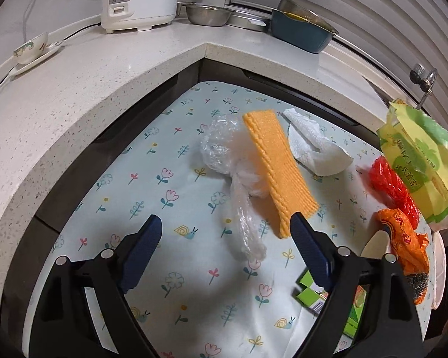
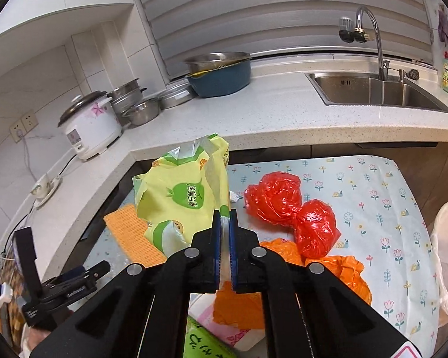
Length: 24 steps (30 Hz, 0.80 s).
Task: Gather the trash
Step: 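Grasp the yellow-green snack bag with the right gripper while the left gripper grasps the clear plastic bag, then carry both bags to the wastebasket and open both grippers over it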
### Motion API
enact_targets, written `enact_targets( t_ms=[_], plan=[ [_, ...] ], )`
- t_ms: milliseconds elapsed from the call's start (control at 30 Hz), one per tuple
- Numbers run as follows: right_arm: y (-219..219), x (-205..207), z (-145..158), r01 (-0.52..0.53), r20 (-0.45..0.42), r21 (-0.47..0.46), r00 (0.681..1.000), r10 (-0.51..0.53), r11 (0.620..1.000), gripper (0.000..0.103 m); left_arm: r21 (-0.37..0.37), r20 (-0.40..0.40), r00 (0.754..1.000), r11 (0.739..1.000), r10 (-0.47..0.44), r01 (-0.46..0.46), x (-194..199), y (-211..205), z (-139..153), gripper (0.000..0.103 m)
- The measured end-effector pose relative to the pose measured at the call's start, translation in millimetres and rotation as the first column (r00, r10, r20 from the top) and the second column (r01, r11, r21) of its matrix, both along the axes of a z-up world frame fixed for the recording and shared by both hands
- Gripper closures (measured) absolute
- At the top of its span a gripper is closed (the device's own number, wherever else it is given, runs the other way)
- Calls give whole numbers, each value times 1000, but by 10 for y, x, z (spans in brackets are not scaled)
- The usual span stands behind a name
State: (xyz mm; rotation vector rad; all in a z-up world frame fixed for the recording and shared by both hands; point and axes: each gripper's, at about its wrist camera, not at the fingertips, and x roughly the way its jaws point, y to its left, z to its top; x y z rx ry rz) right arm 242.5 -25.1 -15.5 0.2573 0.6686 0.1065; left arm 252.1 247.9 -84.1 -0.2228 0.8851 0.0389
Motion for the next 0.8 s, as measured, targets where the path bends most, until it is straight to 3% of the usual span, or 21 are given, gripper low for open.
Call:
enact_targets(
  t_ms=[133,200,300,367,400,533,800],
  plan=[
    [61,28,-18,-10,-1,-7,1000,10,1000,98,14,-22,1000,1000,-14,15,102,-32,-119,27],
    [98,45,-41,-11,-3,-25,1000,11,1000,98,13,-42,999,999,-29,30,189,-57,-219,36],
    [131,64,-97,-17,-15,-32,1000,16,999,98,3,-71,997,999,-35,36,290,-66,-345,57],
    [151,66,-137,-18,-26,-37,1000,18,999,98,-12,-87,995,999,-47,47,327,-59,-393,91],
    [159,59,-149,-18,-30,-37,999,17,999,98,-23,-91,994,998,-54,52,326,-57,-400,99],
    [148,0,-109,-13,-24,-33,1000,12,999,98,6,-35,998,999,-49,49,201,-93,-229,102],
    [2,-342,201,14,39,-26,999,-13,1000,98,3,133,986,995,-96,96,-165,-379,551,102]
  ],
)
